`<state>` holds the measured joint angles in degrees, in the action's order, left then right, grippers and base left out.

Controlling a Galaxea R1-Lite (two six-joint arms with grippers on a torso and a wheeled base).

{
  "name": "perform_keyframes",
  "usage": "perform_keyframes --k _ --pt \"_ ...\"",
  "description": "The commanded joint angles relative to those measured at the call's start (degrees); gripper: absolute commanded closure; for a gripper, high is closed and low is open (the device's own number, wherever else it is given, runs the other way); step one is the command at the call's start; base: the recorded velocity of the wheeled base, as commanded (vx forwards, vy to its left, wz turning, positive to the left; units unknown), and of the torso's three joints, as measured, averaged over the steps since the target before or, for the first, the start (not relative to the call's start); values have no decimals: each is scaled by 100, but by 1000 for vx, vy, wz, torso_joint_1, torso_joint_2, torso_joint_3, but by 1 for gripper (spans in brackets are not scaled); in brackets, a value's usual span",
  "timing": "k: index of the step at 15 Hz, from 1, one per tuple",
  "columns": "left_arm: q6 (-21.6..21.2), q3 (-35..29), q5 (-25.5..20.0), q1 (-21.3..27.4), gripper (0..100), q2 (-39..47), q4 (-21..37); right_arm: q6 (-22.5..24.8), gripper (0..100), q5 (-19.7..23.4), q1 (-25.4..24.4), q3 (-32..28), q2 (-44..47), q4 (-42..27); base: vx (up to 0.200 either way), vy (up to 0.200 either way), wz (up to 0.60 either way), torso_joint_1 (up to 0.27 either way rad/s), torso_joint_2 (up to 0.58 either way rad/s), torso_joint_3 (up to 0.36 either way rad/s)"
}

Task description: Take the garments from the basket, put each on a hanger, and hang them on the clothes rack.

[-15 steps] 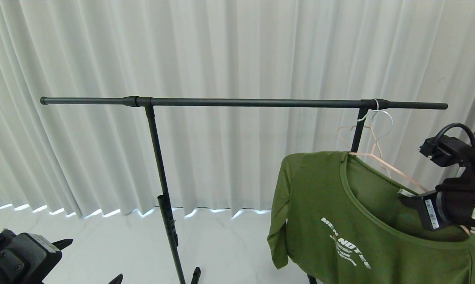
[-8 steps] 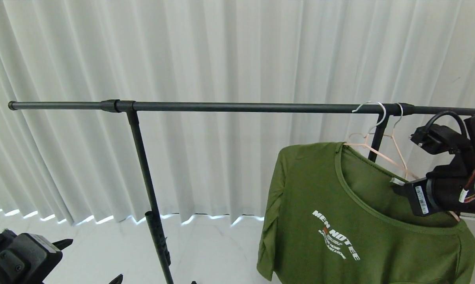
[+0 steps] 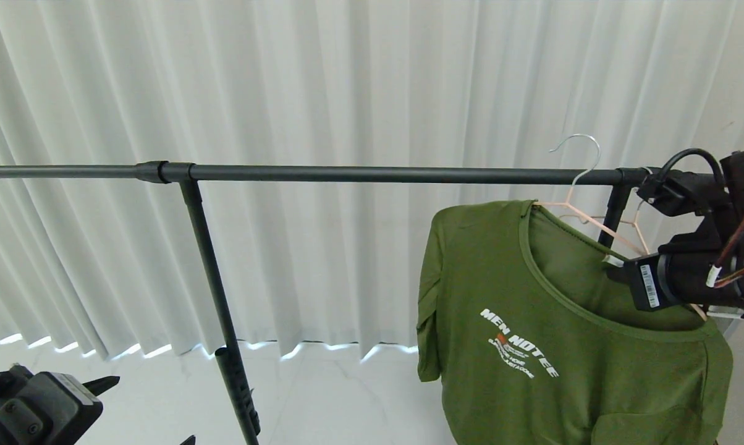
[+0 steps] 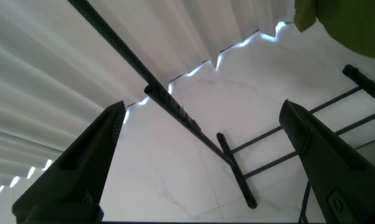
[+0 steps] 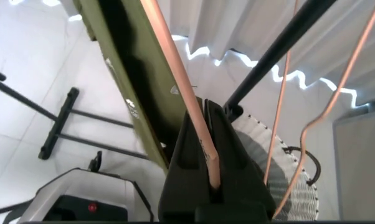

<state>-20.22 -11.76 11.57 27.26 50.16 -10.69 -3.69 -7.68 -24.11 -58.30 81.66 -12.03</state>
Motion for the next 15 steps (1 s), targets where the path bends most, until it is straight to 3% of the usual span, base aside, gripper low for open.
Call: perform_keyframes --k 1,6,15 --pt "1 -10 3 87 0 2 -3 0 100 -14 12 -288 438 -10 0 0 0 0 0 0" --pt "-52 7 3 104 0 -7 -3 -35 100 -427 47 -1008 1414 -194 0 0 0 0 0 0" --pt "-52 7 3 104 0 -7 -3 -26 100 -489 38 -1096 1625 -203 0 0 0 0 0 0"
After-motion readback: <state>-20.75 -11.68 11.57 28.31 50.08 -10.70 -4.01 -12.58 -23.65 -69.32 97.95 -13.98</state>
